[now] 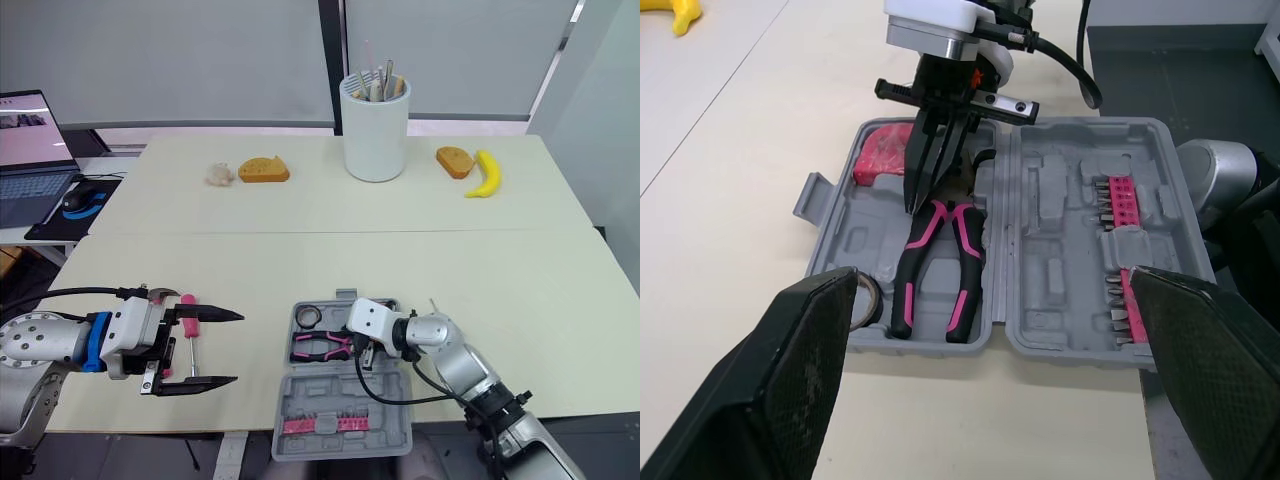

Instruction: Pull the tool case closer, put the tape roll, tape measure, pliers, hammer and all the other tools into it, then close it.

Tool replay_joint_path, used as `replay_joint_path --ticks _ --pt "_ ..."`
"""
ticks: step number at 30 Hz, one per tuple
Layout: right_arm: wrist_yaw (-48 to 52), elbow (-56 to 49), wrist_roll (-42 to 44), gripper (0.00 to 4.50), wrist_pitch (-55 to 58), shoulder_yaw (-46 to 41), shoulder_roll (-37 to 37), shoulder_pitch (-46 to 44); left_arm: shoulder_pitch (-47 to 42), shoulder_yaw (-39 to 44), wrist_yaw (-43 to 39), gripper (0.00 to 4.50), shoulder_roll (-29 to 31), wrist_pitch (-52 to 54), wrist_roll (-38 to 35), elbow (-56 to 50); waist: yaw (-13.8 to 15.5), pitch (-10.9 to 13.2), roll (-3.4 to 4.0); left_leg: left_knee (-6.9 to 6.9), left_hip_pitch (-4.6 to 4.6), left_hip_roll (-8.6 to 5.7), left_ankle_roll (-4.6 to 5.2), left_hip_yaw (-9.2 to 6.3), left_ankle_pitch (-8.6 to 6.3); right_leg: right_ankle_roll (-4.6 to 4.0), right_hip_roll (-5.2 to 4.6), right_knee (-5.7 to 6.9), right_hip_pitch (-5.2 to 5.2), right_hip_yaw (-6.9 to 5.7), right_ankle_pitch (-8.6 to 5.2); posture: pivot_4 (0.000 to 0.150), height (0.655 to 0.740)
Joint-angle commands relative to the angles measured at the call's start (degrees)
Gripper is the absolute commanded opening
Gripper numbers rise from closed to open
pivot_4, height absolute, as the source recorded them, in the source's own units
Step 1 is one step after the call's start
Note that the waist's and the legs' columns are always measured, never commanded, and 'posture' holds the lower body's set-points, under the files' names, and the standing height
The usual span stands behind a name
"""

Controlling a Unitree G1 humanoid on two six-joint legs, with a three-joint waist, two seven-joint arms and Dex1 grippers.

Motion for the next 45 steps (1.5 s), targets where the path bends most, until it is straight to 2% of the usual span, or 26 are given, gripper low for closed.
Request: replay_joint_path --ticks 1,7,15,23,25,29,36,38,42,45 --pt "-0.7 3.0 -2.8 0.01 -1.7 2.0 0.0 0.3 -0.5 -0.3 0.6 4.5 -0.3 -0.4 -0.3 -1.2 0.0 0.0 -0.02 0.0 0.03 0.0 0.0 0.0 0.0 0.0 0.0 0.0 0.02 0.0 0.0 0.15 0.74" --pt "-1.7 7.0 -7.6 0.01 -3.7 4.3 -1.3 0.1 -0.3 -0.4 1.0 4.5 -0.2 -0.1 -0.3 -1.7 -0.1 -0.1 -0.07 -0.08 0.47 0.03 0.01 0.07 -0.01 -0.01 0.01 -0.04 0.15 0.05 -0.01 0.15 0.74" --pt "-1.0 8.2 -6.2 0.01 -3.2 2.4 -1.2 -0.1 0.2 -0.2 1.5 4.5 -0.2 0.3 -0.5 -2.6 0.0 -0.6 -0.35 -0.08 0.52 0.05 0.01 0.06 -0.01 -0.01 0.02 -0.06 0.2 0.05 -0.01 0.15 0.74" --pt "3.1 -2.0 4.7 0.01 -2.9 -6.2 -2.1 -0.4 1.3 1.2 2.7 4.5 0.6 3.2 -0.8 -1.8 0.2 -0.6 -0.28 -0.08 0.43 0.03 0.01 0.04 -0.02 -0.01 0.01 -0.12 0.16 0.05 -0.01 0.15 0.74" --pt "7.3 -7.0 8.8 0.47 -1.1 -9.1 -5.8 -0.3 1.5 2.6 3.0 4.5 1.7 5.1 -1.3 -0.8 0.3 -0.6 -0.26 -0.07 0.38 0.02 0.01 0.05 -0.02 0.0 -0.01 -0.12 0.13 0.05 0.0 0.15 0.74" --pt "18.0 -15.8 18.8 1.18 5.8 -17.4 -18.8 2.2 1.9 6.9 2.9 4.5 5.2 10.9 -3.1 2.3 0.5 -0.5 -0.22 -0.07 0.31 0.02 0.02 -0.01 -0.02 0.0 -0.02 -0.16 0.13 -0.01 -0.01 0.15 0.74" --pt "24.9 -16.8 29.0 2.81 16.6 -32.9 -35.6 6.1 5.2 16.2 2.4 4.5 10.5 21.8 -6.0 4.7 0.1 -0.4 -0.14 -0.16 0.33 0.1 0.03 0.04 -0.03 -0.05 -0.02 -0.19 0.37 -0.01 -0.04 0.15 0.74" --pt "26.1 -16.7 30.6 3.27 19.5 -39.0 -40.1 9.0 6.2 20.7 2.5 4.5 11.7 24.2 -6.0 8.3 0.1 -0.3 -0.12 -0.16 0.32 0.12 0.03 0.06 -0.03 -0.08 -0.03 -0.18 0.35 -0.03 -0.05 0.15 0.74" --pt "26.7 -16.1 32.3 4.48 22.1 -45.6 -43.8 14.4 7.8 24.8 2.1 4.5 13.3 25.6 -4.4 15.6 0.2 -0.3 -0.08 -0.25 0.33 0.15 0.03 0.08 -0.04 -0.16 -0.03 -0.2 0.34 -0.07 -0.11 0.15 0.74" --pt "26.9 -11.6 30.6 4.48 19.3 -46.5 -44.1 16.3 9.5 25.1 0.6 4.5 14.0 22.5 -1.3 22.9 0.2 -0.3 -0.07 -0.25 0.33 0.17 0.03 0.14 -0.04 -0.16 -0.05 -0.2 0.34 -0.04 -0.11 0.15 0.74"
